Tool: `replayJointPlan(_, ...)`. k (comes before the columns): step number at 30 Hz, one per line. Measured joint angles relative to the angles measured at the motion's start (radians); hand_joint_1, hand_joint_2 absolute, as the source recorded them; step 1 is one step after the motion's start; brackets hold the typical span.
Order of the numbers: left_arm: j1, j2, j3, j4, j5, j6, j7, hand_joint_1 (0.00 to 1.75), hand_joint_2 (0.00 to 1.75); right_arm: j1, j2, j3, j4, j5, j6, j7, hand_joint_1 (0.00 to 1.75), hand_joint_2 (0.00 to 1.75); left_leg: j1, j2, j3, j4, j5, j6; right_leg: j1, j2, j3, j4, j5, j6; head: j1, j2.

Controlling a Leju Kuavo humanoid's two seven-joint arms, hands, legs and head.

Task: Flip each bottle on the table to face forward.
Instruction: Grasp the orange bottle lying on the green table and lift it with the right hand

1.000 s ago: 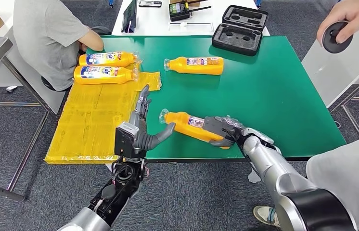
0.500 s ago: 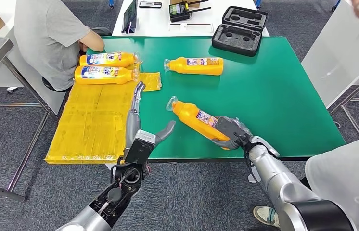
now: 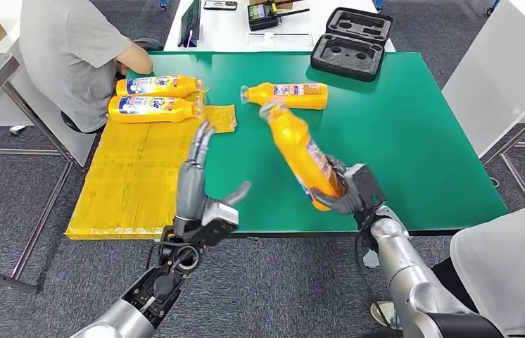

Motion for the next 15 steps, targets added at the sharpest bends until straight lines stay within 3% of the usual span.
replayJointPlan(5,0.016,0.001,0.017,-0.001,0.262,-0.204,0.000,0.00,1.75,0.063,0.007,0.008,-0.136,-0.166,0.087,-0.001,1.75,1.75,0.000,0.000,-0.001,0.000,0.000,0.000,0.000,0.000,-0.001,0.000,0.000,0.000,0.000,0.000)
replayJointPlan(9,0.025,-0.003,0.027,-0.003,0.345,-0.305,-0.001,0.00,1.75,0.105,0.020,0.028,-0.210,-0.208,0.110,-0.001,1.75,1.75,0.000,0.000,-0.001,0.000,0.000,0.000,0.000,0.000,-0.001,0.000,0.000,0.000,0.000,0.000)
replayJointPlan(15,0.022,-0.029,0.078,0.041,0.609,-0.722,0.015,0.00,1.75,0.135,0.036,0.090,-0.275,-0.273,0.114,-0.001,1.75,1.75,0.000,0.001,-0.001,0.000,0.000,0.000,0.000,0.000,-0.001,0.000,0.000,0.000,0.000,0.000)
